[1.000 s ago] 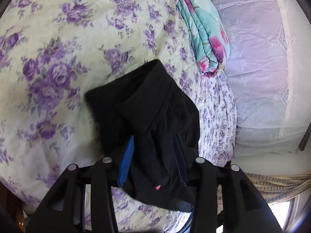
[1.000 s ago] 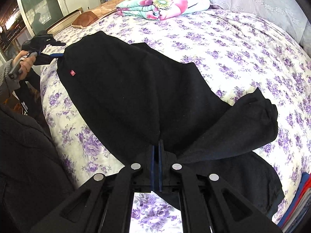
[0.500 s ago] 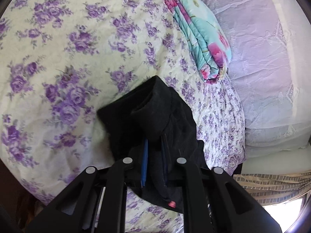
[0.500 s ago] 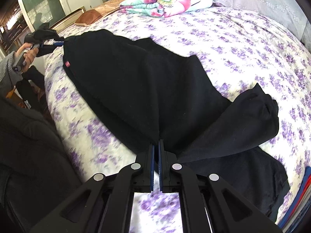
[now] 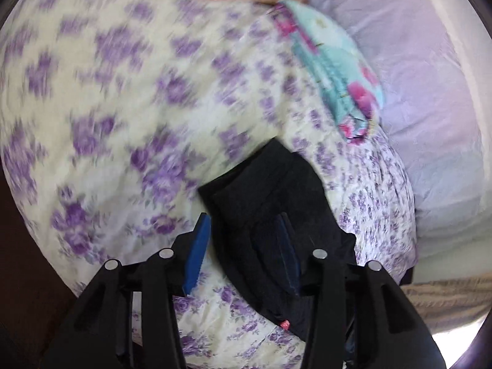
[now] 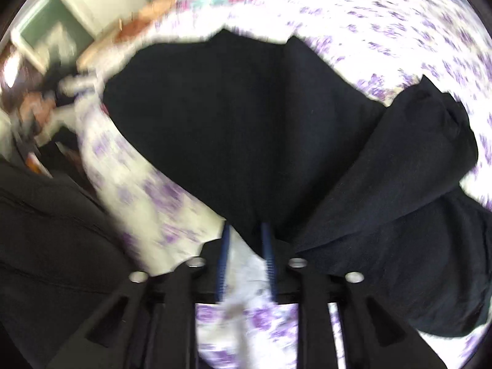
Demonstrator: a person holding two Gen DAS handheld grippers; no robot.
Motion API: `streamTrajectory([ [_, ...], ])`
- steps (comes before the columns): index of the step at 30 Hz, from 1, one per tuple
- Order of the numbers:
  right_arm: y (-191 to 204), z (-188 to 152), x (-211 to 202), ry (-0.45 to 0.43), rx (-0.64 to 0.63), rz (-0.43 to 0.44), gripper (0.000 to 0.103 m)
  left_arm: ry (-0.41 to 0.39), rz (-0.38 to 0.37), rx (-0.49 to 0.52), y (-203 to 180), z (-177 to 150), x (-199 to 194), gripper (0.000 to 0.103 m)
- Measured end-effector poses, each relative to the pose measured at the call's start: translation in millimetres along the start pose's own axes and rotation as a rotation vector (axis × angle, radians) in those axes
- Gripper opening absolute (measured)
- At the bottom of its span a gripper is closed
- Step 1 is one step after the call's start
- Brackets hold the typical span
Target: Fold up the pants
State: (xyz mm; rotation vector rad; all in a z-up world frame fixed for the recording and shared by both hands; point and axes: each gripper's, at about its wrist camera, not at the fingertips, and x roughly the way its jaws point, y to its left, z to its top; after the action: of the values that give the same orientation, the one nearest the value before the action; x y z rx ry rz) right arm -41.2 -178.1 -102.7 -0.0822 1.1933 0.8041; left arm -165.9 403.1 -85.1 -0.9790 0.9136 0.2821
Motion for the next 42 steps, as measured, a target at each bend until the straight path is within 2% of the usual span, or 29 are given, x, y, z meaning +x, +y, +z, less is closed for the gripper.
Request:
streamTrajectory([
  [2, -12.3, 12.5, -31.7, -0.136, 0.102, 0.001, 0.043, -0.025, -0.016, 0.085, -27.8, -4.8, -6.2, 0.047],
  [3, -20.0, 18.9, -42.3, -0.192, 0.156, -0.026, 0.053, -0.026, -0.024, 0.132, -45.1, -10.2, -3.8, 0.055],
  [4, -30.2, 26.7, -51.9, -0.252, 0.225, -0.077, 0.066, -0.021, -0.023, 0.172, -59.6, -15.4, 1.3, 0.063],
  [5, -43.4, 37.3, -58.2, -0.299, 0.317, -0.176, 0.071, -0.003, -0.024, 0.224, -78.3, -25.4, 12.5, 0.065],
  [6, -55.0, 48.0, -58.5, -0.317, 0.397, -0.266, 0.076, 0.025, -0.027, 0.260, -91.0, -34.7, 24.5, 0.067],
  [8, -67.8, 66.6, -48.9, -0.326, 0.456, -0.354, 0.076, 0.107, -0.027, 0.330, -111.3, -56.4, 54.1, 0.067],
  [10, -74.7, 83.1, -30.3, -0.301, 0.469, -0.458, 0.076, 0.166, 0.022, 0.391, -124.2, -82.3, 83.6, 0.067],
  [12, -83.0, 95.2, -7.7, -0.258, 0.478, -0.504, 0.076, 0.189, 0.060, 0.423, -128.4, -99.0, 99.2, 0.067],
  [14, -87.8, 100.8, 13.1, -0.215, 0.476, -0.540, 0.071, 0.190, 0.085, 0.439, -128.2, -111.9, 105.3, 0.067],
  [16, -89.9, 101.8, 31.2, -0.171, 0.465, -0.573, 0.053, 0.190, 0.099, 0.438, -123.5, -116.3, 108.2, 0.070],
  [18, -88.4, 100.7, 48.4, -0.125, 0.450, -0.609, 0.039, 0.199, 0.097, 0.448, -125.0, -113.9, 110.9, 0.071],
  [21, -91.6, 98.0, 61.4, -0.115, 0.429, -0.677, 0.024, 0.211, 0.075, 0.442, -121.0, -111.3, 110.5, 0.076],
  [23, -93.4, 93.1, 56.9, -0.144, 0.435, -0.664, 0.016, 0.218, 0.077, 0.452, -122.1, -114.0, 114.3, 0.078],
  [24, -95.4, 89.3, 50.1, -0.169, 0.456, -0.637, 0.005, 0.221, 0.080, 0.461, -122.8, -114.8, 115.1, 0.080],
  [28, -113.5, 60.9, -5.5, -0.353, 0.627, -0.464, 0.005, 0.230, 0.088, 0.487, -127.1, -117.0, 119.4, 0.088],
  [33, -148.0, -24.1, -79.8, -0.640, 0.927, -0.175, 0.005, 0.238, 0.106, 0.513, -131.2, -120.1, 125.3, 0.093],
  [36, -164.6, -98.6, -92.8, -0.711, 1.136, -0.167, 0.004, 0.241, 0.117, 0.522, -134.1, -121.4, 128.4, 0.096],
  [38, -173.4, -145.7, -82.5, -0.699, 1.272, -0.160, 0.004, 0.241, 0.121, 0.524, -135.5, -122.0, 130.1, 0.098],
  [40, -175.3, -174.7, -73.0, -0.708, 1.355, -0.127, 0.004, 0.244, 0.134, 0.529, -137.3, -122.6, 132.4, 0.098],
  [42, -173.0, -186.0, -69.8, -0.745, 1.371, -0.098, 0.003, 0.250, 0.149, 0.543, -139.8, -123.6, 135.3, 0.098],
])
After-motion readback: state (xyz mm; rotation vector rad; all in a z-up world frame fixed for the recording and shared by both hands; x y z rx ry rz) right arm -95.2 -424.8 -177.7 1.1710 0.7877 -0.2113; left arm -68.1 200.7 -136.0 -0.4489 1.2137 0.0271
